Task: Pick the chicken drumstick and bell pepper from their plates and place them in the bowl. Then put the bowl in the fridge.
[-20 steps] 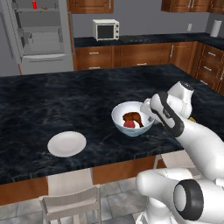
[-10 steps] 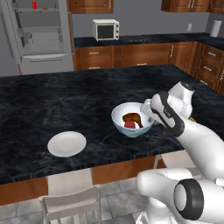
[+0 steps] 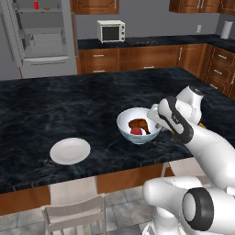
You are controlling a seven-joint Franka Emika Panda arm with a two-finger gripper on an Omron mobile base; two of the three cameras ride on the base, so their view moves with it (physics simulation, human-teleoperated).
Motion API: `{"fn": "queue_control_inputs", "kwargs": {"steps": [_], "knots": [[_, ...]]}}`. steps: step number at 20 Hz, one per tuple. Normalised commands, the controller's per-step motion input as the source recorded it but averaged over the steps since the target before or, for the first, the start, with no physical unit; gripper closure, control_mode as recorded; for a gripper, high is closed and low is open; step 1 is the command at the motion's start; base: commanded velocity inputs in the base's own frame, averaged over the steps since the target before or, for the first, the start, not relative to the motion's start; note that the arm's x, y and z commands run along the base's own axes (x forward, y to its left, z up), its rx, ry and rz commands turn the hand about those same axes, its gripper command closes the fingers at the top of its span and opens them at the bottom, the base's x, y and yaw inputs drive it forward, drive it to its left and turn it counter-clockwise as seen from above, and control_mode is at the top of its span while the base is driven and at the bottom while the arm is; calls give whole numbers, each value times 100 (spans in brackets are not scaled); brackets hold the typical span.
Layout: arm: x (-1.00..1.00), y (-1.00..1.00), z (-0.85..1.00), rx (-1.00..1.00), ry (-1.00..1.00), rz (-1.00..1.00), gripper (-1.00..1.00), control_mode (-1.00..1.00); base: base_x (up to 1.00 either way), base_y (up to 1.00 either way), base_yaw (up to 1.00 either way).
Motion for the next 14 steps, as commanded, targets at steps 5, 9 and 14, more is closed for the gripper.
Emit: {"fn": "queue_control_inputs", "kwargs": {"steps": [5, 9, 14], "knots": [[0, 0, 0, 0, 0, 0, 100, 100, -32, -2, 5], [0, 0, 0, 0, 0, 0, 100, 100, -81, -15, 2], [0, 0, 0, 0, 0, 0, 100, 100, -42, -8, -30]]}}
